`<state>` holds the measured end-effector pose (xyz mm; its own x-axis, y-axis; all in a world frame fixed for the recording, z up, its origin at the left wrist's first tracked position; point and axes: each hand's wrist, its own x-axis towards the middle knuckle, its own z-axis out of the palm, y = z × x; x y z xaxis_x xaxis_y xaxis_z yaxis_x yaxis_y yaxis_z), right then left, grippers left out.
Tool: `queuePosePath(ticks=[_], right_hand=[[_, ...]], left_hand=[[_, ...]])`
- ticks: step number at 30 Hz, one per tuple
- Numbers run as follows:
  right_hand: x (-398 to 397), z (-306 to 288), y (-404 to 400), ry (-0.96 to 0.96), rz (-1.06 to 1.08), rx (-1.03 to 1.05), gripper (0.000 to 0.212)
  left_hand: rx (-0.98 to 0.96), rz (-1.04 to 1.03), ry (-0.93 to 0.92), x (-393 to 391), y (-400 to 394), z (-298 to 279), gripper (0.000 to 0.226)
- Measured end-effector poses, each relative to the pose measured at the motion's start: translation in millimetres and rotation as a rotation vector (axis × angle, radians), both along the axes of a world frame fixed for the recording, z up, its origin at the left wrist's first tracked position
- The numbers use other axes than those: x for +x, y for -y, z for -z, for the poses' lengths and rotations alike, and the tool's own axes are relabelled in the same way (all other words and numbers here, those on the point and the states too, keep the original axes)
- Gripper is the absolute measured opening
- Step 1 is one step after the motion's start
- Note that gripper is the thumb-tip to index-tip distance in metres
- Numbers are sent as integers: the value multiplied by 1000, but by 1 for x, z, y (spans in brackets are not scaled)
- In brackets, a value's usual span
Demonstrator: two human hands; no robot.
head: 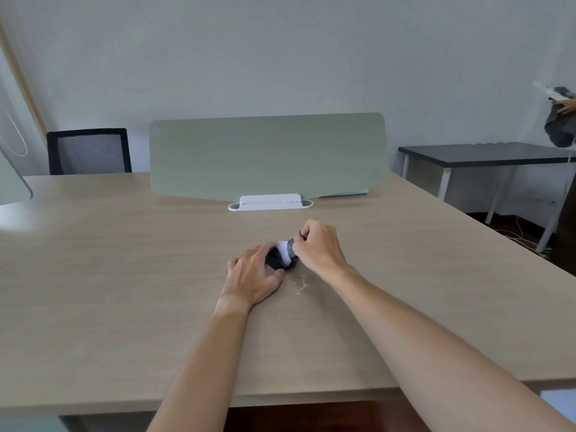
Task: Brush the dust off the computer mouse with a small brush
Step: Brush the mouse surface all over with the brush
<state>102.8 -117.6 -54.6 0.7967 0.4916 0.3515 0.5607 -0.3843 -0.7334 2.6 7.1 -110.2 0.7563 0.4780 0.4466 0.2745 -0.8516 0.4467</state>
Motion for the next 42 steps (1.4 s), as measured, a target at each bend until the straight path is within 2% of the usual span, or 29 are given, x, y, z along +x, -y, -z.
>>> queuePosePath(ticks=[5,13,19,23,26,33,39,42], right_hand=[[8,0,7,51,65,35,8],[1,13,-4,101,-133,65,6],[13,11,5,137,52,122,10],[10,11,6,122,-30,138,12],[4,14,3,109,-92,124,12],[12,9,6,152,52,65,8],[2,12,2,104,-127,128,9],[6,15,4,96,-76,74,9]], left_hand=[[-34,-4,47,-1,1,0,42],[-73,-92,-41,-4,6,-5,29],[-41,-143,8,-3,7,-4,37],[-4,-11,-49,-1,4,-3,58],[39,7,-77,-1,3,-2,48],[-4,-34,-31,-1,3,-2,53],[-40,-38,-44,-2,3,-4,32],[-43,-65,-47,-3,4,-4,38]])
